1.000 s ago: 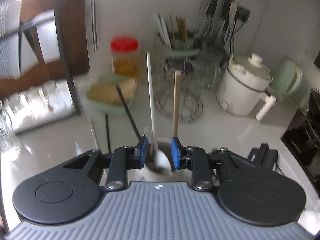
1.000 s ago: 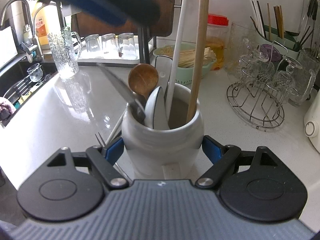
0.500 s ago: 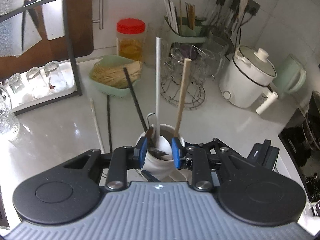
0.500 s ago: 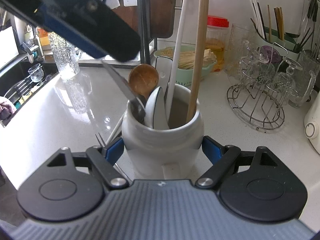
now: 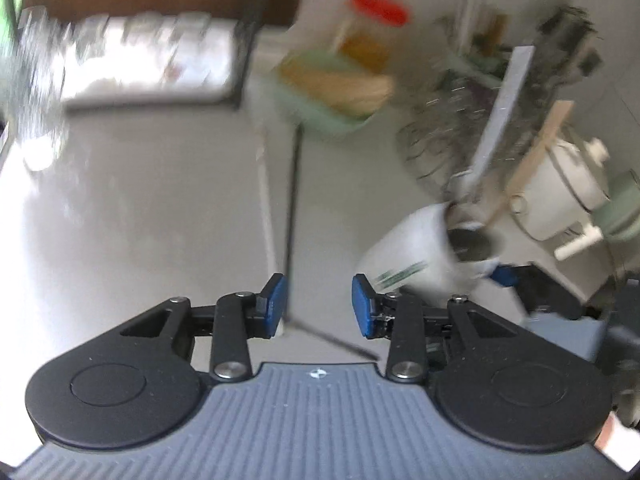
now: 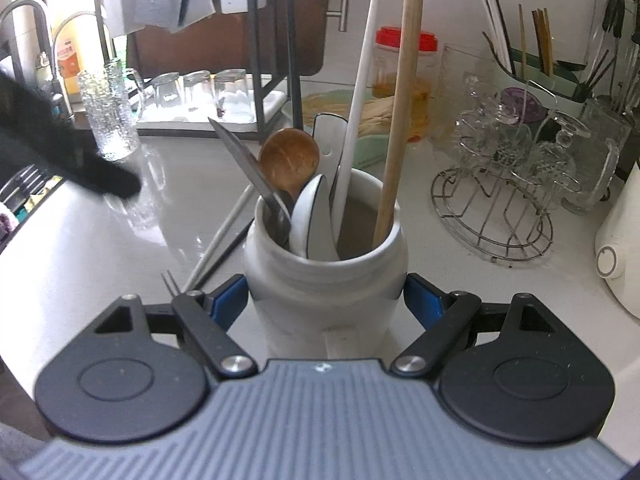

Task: Organize utensils
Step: 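Move the left gripper down to the steel fork on the counter, then close the left gripper on the steel fork and lift it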

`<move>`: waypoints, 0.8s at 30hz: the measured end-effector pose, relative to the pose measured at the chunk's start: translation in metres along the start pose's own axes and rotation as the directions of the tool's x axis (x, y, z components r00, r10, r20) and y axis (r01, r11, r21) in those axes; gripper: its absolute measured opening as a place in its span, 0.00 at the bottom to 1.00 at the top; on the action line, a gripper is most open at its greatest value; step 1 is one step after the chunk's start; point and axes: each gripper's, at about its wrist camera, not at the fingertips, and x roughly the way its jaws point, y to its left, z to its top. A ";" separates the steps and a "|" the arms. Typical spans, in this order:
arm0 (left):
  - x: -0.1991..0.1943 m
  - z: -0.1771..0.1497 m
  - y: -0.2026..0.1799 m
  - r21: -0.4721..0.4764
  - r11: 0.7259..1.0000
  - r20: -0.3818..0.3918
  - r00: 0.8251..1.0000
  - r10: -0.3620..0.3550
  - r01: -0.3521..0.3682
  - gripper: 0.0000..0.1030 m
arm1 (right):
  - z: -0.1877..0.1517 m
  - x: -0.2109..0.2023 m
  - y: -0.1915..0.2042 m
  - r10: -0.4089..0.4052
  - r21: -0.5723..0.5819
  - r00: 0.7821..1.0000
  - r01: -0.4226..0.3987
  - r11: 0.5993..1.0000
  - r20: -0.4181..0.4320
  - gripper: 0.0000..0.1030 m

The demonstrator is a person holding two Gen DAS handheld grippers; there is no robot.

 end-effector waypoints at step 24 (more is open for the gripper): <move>0.083 -0.016 0.066 -0.244 0.965 -0.079 0.990 -0.117 0.094 0.14 | 0.002 0.000 0.001 -0.017 -0.023 0.999 0.016 1.000 -0.027 0.84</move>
